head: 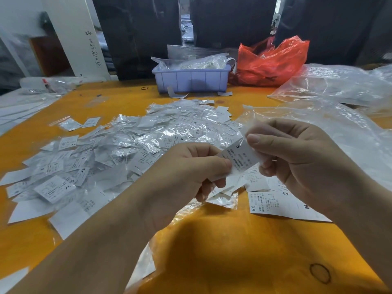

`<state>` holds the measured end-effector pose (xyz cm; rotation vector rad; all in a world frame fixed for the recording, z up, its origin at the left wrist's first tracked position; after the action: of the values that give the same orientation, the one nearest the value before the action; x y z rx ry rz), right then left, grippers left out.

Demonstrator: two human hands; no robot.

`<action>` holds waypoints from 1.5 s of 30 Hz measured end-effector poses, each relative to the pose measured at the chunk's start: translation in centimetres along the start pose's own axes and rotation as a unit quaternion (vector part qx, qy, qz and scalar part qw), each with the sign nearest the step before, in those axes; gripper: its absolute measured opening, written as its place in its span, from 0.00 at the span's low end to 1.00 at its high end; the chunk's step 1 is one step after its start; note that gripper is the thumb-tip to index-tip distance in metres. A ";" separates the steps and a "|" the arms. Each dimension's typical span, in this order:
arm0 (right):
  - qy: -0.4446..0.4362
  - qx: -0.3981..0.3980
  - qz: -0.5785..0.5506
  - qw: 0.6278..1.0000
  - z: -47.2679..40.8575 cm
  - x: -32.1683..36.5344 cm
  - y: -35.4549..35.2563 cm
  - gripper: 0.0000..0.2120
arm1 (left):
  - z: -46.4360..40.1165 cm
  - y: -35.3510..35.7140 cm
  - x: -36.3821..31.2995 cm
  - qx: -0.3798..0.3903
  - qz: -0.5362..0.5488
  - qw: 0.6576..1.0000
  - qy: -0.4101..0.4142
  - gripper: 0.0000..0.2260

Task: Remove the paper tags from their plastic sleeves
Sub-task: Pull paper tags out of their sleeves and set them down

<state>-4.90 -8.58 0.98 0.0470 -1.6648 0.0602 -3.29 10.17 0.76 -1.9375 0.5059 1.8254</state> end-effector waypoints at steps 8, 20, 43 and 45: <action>-0.027 -0.020 -0.009 0.999 0.2 0.1 0.1 0.06 | 0.0 0.1 -0.1 0.006 0.036 0.999 0.010 0.04; -0.024 -0.008 -0.023 0.999 0.5 0.4 0.3 0.08 | 0.1 0.2 0.0 -0.026 0.045 0.998 0.017 0.04; 0.004 -0.011 -0.041 0.999 0.3 0.4 0.5 0.14 | -0.1 -0.1 0.2 -0.077 0.029 0.996 0.035 0.09; 0.009 -0.012 -0.047 0.999 0.3 0.4 0.5 0.11 | -0.1 -0.1 0.3 -0.075 0.037 0.996 0.033 0.07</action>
<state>-5.27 -8.13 1.34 0.1064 -1.6432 -0.0302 -3.11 10.16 0.48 -2.1104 0.4788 1.8990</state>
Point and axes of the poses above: each hand's wrist, its own z-axis away from the middle knuckle, its own y-axis out of the palm, x = y × z, the point moved 1 cm from there along -z, towards the middle knuckle, and after that the axes turned 4 degrees about y, right-handed, at the moved point
